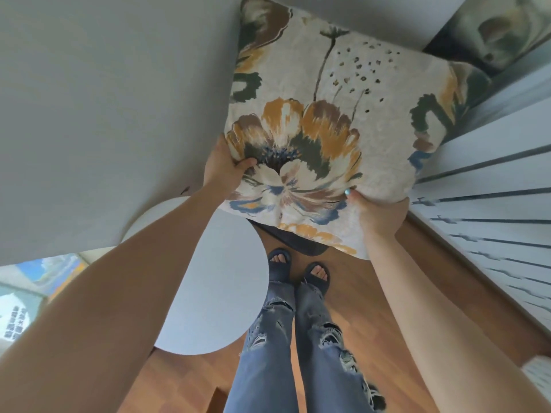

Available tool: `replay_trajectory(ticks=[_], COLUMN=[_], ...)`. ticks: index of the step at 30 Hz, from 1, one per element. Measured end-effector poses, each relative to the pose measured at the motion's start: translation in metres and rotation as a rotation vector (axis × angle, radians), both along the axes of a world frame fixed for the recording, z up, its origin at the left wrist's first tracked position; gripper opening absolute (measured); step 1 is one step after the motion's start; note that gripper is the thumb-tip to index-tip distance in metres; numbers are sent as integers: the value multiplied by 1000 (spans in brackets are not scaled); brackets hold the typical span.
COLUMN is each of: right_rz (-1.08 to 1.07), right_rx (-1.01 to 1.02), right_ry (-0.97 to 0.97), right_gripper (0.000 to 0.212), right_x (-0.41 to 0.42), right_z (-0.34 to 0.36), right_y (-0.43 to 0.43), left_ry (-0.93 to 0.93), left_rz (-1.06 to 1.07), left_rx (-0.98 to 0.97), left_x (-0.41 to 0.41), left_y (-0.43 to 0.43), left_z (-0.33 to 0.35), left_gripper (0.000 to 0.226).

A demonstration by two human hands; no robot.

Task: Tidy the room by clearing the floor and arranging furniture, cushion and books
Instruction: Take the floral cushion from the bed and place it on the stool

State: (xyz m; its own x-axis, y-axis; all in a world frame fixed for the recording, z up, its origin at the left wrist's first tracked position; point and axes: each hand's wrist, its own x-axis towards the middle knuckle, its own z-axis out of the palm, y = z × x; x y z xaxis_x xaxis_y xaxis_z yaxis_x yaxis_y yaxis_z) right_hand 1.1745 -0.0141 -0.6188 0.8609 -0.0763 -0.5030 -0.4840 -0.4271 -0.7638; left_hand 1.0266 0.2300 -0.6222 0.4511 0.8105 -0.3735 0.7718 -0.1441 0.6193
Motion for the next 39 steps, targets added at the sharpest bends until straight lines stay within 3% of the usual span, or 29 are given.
replay_trajectory(ticks=[15,24,28,33,39], right_rz=[-99,-142,-145,-159,-117], right_rx=[20,-46,-84,-106,-162], right_ry=[-2,103,130,158,189], right_gripper=[72,81,74,92,90], right_x=[7,-3,-13,-3,0], right_z=[-78,-117,-143,-159,-176], right_y=[6,12,12,16,9], left_ry=[-1,92,128,140,137], left_rz=[-121,-125,-145,-140,-76], left_rx=[-49,-78,-87,-84,-127], left_x=[31,21,15,23,22], left_y=[14,17,20,24,25], left_z=[-72,-122,-142,-155,-166], left_gripper=[58,61,61,63,65])
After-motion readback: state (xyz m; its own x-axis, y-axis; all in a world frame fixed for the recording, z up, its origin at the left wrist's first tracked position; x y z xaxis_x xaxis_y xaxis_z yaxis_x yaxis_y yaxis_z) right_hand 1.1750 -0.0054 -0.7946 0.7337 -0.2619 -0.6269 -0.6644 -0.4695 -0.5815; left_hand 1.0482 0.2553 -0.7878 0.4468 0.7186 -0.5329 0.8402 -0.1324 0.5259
